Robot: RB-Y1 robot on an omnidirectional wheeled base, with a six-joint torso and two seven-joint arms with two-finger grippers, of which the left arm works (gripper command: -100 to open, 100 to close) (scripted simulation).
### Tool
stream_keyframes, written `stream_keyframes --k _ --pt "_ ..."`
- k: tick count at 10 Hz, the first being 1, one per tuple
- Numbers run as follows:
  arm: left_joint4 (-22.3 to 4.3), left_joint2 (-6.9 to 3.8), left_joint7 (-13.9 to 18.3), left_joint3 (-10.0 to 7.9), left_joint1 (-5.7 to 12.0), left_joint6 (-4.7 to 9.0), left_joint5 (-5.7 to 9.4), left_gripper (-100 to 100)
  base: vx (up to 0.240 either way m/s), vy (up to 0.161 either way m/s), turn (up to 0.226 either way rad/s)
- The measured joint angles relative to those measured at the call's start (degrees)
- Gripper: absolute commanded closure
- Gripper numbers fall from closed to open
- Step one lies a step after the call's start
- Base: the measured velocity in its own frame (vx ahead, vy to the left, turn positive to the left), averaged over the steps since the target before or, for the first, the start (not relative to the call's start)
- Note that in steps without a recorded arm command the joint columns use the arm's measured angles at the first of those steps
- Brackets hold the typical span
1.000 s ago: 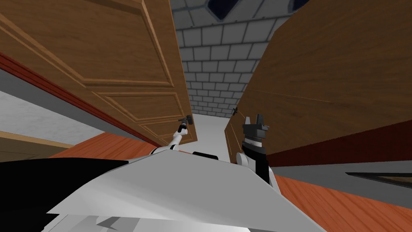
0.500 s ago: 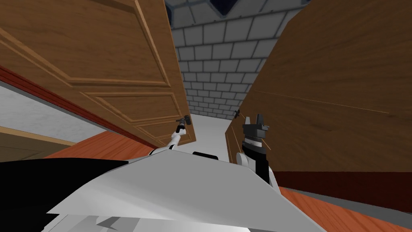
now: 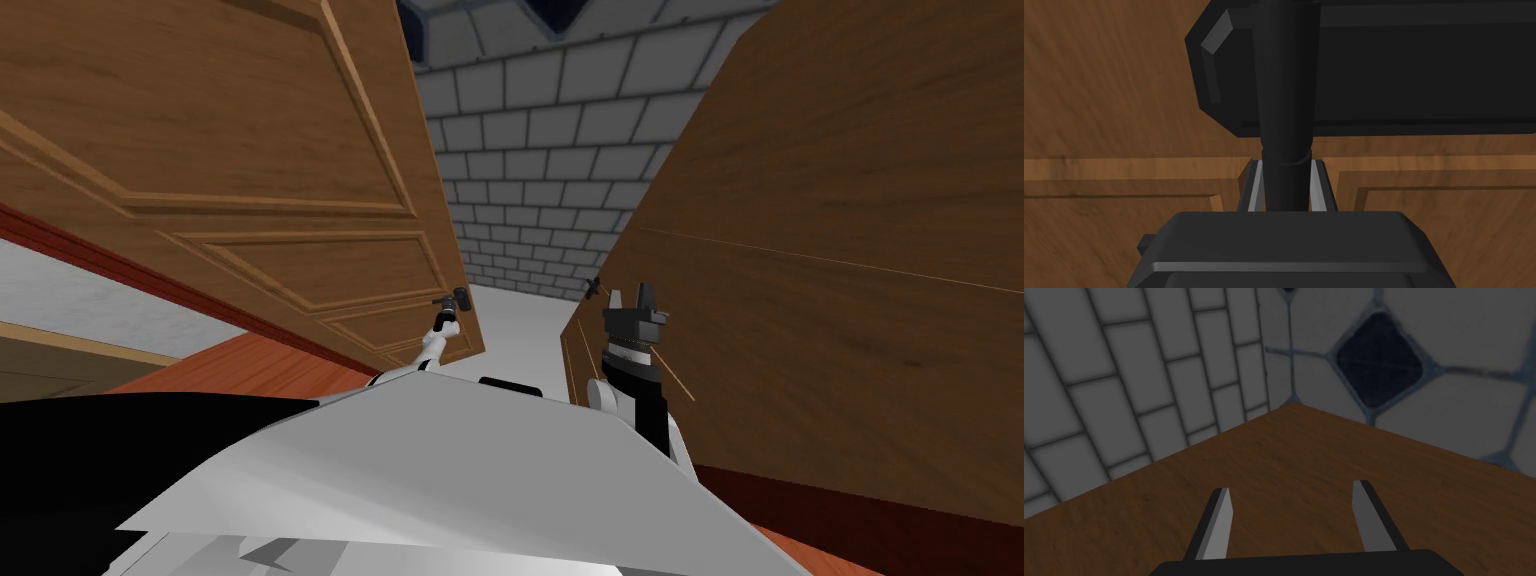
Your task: Push the door open
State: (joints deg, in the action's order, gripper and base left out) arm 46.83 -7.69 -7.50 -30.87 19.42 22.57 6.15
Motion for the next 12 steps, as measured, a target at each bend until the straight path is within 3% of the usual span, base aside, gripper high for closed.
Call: stream_keyframes --k 2,3,4,6,7,9,10,11,12 --pt "-1.5 -0.78 -1.1 -1.33 0.19 1.03 1.51 100 0.13 0.007 -0.01" --pt "-0.3 -0.72 -1.4 -1.57 -0.23 0.67 1.76 100 0.169 0.034 -0.065" --pt "2.6 0.17 -2.3 -2.38 -1.83 -0.49 2.64 100 0.213 0.015 -0.069" --pt "1.5 -0.98 -3.3 -3.68 -2.62 0.33 4.73 100 0.228 0.015 -0.026" --pt "2.3 -0.66 -4.7 -5.14 -2.62 -0.2 5.71 100 0.177 0.025 -0.058" --pt "3.5 -1.26 -6.5 -6.96 -3.44 -0.53 7.8 100 0.186 0.013 -0.054" --pt "2.6 -2.3 -6.7 -7.45 -3.76 0.09 8.94 100 0.195 0.02 -0.055" --pt "2.8 -2.53 -7.2 -8.19 -4.56 0.51 10.02 100 0.171 0.015 -0.024" --pt "4.4 -2.21 -7.9 -8.93 -5.58 0.05 10.84 100 0.151 0.012 -0.032"
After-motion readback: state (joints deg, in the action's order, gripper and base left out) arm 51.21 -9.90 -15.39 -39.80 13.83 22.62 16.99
